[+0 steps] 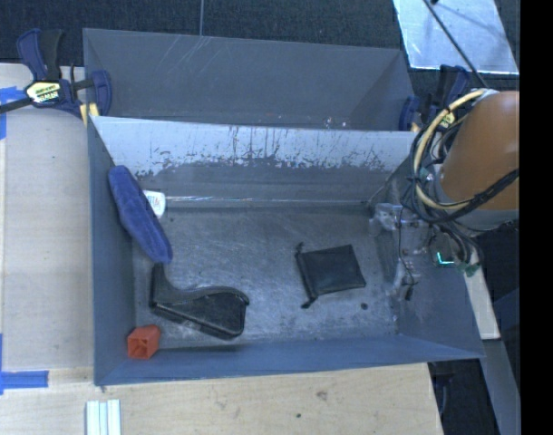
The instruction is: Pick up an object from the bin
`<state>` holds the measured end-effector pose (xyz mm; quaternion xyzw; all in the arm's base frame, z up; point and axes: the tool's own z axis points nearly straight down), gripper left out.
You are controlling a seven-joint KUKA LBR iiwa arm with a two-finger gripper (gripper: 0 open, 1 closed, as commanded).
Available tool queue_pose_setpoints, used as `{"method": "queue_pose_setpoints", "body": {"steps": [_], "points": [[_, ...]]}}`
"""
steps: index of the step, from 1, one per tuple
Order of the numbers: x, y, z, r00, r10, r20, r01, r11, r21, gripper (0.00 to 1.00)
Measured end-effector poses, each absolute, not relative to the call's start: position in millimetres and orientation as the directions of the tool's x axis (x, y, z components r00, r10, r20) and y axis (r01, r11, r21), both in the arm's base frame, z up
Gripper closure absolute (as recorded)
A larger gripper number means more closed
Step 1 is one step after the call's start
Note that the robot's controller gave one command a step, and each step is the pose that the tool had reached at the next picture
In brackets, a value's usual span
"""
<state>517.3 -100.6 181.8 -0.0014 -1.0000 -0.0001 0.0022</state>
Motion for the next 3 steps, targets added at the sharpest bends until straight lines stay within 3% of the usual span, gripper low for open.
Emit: {"method": "queue_pose_setpoints", "body": {"steps": [1,2,3], "points": [[512.2,-54,144,-0.998,-0.055,0.002,-0.055,0.998,0.003,0.0],[523.1,-43,66,-0.999,-0.037,0.003,-0.037,0.999,0.001,0.0],[525.2,-44,71,-0.999,-0.038,-0.005,-0.038,0.999,-0.001,1.0]]}}
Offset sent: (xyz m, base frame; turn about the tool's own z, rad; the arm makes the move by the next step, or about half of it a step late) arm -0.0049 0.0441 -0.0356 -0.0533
